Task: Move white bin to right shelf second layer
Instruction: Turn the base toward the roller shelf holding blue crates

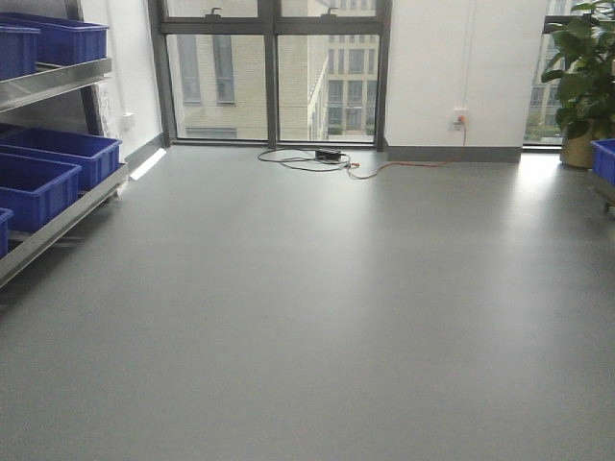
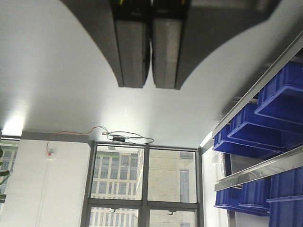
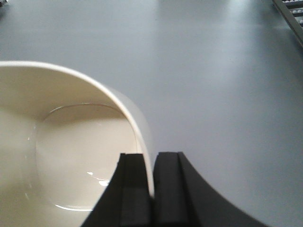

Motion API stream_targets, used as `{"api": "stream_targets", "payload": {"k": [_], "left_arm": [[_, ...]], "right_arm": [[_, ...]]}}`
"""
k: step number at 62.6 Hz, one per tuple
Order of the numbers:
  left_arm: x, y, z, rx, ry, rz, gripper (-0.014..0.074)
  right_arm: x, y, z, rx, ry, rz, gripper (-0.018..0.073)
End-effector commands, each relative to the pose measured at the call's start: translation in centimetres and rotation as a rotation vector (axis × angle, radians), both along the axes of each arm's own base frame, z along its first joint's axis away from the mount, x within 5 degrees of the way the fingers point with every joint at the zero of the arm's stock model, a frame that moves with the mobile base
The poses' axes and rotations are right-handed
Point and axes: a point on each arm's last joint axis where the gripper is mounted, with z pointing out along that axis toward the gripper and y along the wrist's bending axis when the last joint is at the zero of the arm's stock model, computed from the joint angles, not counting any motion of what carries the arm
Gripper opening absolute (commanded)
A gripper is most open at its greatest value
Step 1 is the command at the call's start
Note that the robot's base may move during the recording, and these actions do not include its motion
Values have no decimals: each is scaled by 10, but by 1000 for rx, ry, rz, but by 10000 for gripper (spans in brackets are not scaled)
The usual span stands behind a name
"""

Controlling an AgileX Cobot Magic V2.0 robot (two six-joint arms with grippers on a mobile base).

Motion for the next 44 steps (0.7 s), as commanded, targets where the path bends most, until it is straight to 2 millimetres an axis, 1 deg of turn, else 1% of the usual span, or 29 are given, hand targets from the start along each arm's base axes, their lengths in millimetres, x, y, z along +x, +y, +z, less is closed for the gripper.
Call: {"api": "stream_targets", "payload": {"k": [1,44], "left_arm": [[0,0,-1,-15,-70,3,85],[0,0,-1,-15,-70,3,85]], "right_arm": [[3,0,16,-3,-114,-6,47],[3,0,16,-3,-114,-6,47]]}}
